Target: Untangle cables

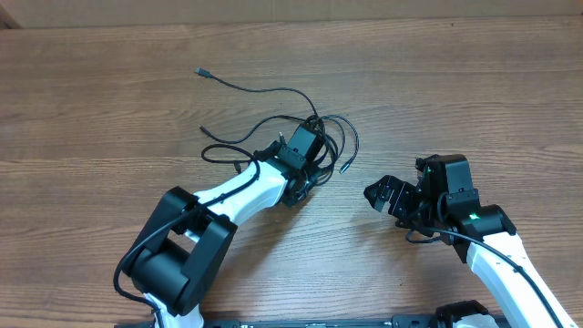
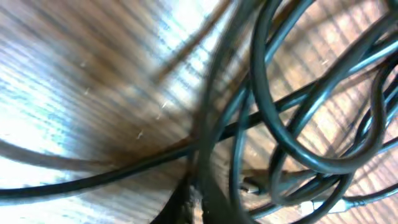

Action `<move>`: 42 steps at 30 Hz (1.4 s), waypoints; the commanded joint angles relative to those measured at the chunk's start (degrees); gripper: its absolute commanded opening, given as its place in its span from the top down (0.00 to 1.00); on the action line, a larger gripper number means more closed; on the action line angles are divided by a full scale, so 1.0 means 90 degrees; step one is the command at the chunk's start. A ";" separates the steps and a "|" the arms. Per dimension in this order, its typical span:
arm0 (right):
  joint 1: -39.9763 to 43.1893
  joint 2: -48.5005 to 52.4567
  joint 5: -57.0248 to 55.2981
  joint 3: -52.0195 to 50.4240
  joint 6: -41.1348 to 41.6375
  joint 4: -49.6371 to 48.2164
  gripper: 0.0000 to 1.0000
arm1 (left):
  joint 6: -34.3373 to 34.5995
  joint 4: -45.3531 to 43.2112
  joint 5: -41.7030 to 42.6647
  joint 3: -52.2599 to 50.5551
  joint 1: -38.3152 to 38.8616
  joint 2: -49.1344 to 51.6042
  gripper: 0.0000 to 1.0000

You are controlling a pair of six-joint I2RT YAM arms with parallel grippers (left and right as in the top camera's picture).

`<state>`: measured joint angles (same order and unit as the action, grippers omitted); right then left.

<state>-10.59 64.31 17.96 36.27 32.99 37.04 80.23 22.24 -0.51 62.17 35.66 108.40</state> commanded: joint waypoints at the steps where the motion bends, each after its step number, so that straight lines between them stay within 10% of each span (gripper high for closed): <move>1: 0.0019 0.0000 0.0172 0.0143 -0.0005 -0.0024 0.00 | -0.0240 0.0078 -0.0403 -0.0175 -0.0007 0.0398 0.96; 14: 0.0017 0.0000 0.1018 0.0143 -0.0005 -0.0073 0.00 | -0.3104 0.2795 0.0187 0.1256 -0.0665 -0.2754 0.96; 22: 0.0017 0.0000 0.1018 0.0143 -0.0005 -0.0078 0.00 | -0.2817 0.3842 -0.0486 0.1195 -0.0668 -0.3232 0.94; 27: 0.0017 0.0000 0.1018 0.0143 -0.0005 -0.0078 0.00 | -0.2817 0.3893 -0.0046 0.1139 -0.0668 -0.2953 0.63; 42: 0.0017 0.0000 0.0942 0.0143 -0.0007 -0.0080 0.00 | -0.2353 0.5008 -0.0019 0.1132 -0.0668 -0.1163 0.66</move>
<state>-10.55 64.31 26.70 36.27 33.04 36.71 57.10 67.79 -0.69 72.53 29.52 94.13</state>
